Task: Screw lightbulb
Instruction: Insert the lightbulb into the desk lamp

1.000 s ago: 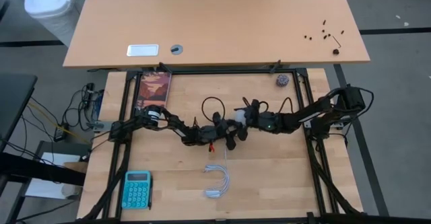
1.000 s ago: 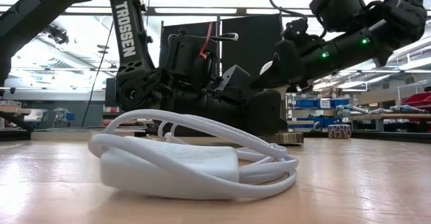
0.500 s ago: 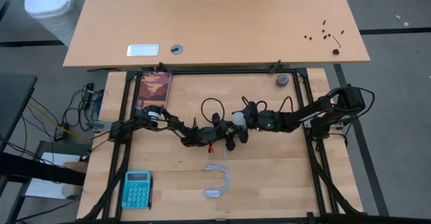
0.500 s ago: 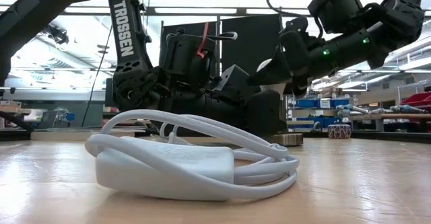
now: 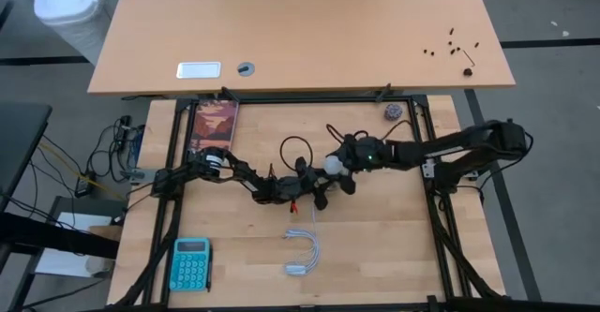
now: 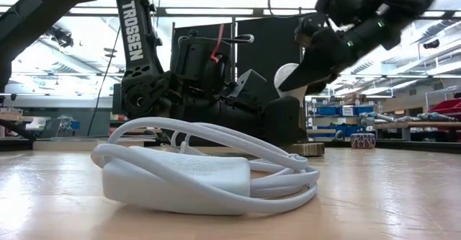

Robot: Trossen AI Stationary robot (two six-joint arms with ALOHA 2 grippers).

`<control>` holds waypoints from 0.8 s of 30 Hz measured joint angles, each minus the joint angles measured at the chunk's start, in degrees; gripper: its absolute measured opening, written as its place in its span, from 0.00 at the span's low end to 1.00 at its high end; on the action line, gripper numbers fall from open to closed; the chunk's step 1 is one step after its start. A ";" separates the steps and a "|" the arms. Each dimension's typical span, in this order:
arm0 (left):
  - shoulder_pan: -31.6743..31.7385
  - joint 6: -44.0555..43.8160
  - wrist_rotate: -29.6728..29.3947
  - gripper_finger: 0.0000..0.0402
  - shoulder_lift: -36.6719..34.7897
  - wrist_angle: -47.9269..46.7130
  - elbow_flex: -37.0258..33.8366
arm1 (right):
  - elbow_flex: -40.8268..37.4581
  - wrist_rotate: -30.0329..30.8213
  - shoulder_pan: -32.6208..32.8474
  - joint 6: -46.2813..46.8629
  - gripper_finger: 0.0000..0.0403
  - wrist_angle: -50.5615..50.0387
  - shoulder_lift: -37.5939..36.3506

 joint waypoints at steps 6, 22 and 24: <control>0.00 -0.07 0.08 0.49 0.00 0.02 0.04 | 13.28 -5.48 -2.06 -8.99 0.88 -28.07 0.71; 0.00 -1.81 0.06 0.49 0.00 0.13 0.04 | 43.78 -5.62 -1.84 -30.78 0.88 -67.40 20.01; 0.00 -1.84 0.08 0.49 0.00 0.14 0.04 | 46.60 -5.46 -1.65 -34.17 0.88 -70.65 22.16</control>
